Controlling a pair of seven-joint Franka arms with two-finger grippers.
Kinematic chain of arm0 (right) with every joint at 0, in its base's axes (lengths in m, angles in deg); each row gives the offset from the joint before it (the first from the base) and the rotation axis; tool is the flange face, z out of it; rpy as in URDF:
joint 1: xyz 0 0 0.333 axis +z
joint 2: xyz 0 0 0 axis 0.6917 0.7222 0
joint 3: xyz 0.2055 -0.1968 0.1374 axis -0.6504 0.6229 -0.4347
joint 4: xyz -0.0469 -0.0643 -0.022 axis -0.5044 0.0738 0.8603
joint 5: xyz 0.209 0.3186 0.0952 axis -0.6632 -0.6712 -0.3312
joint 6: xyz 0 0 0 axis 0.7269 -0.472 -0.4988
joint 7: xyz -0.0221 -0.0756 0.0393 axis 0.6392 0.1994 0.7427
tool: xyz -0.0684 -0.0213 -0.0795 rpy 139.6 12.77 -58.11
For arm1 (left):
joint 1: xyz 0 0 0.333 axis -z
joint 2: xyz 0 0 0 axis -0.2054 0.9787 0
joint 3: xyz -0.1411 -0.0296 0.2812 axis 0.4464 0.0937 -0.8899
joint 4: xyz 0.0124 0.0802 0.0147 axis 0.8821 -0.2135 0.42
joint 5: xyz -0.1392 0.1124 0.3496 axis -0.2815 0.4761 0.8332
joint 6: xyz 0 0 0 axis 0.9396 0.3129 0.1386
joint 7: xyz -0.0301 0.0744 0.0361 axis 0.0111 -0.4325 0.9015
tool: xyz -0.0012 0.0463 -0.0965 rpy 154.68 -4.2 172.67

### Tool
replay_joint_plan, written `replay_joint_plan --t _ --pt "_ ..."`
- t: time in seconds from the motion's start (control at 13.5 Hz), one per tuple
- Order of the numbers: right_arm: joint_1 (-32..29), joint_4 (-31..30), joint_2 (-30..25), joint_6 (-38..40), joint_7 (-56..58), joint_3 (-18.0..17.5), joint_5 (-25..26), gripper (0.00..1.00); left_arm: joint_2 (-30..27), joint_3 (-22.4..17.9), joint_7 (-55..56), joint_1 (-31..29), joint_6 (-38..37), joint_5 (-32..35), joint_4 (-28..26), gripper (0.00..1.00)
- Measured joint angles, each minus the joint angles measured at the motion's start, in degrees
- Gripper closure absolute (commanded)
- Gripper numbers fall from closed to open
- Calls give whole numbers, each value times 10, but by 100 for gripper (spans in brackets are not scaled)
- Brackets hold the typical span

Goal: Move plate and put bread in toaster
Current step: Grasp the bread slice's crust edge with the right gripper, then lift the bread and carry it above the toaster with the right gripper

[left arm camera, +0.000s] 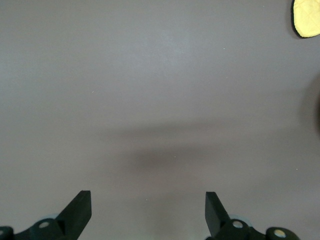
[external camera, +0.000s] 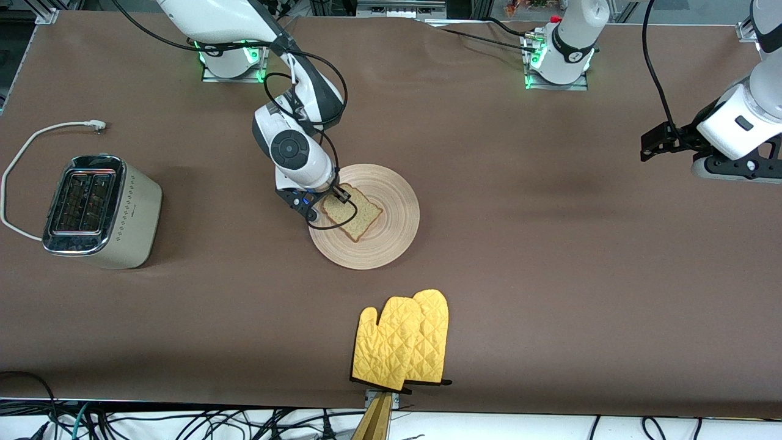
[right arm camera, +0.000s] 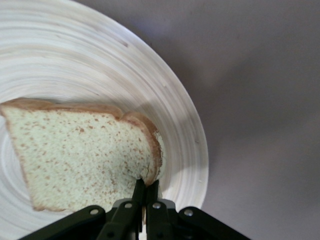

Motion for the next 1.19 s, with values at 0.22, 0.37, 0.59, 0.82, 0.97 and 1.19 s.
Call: replay_joint_plan --t 0.22,0.37,0.59,0.82,0.97,1.19 --pt "-1 70 -7 102 4 2 24 100 0 0 0 0 0 0 0 0" --pt "-3 118 -11 173 23 8 31 100 0 0 0 0 0 0 0 0" --pt "-5 192 -13 280 75 33 32 100 0 0 0 0 0 0 0 0" --pt "-7 235 -32 374 173 84 33 100 0 0 0 0 0 0 0 0" --pt "-8 249 -49 426 243 125 34 100 0 0 0 0 0 0 0 0" --pt "-8 259 -70 492 356 190 36 100 0 0 0 0 0 0 0 0"
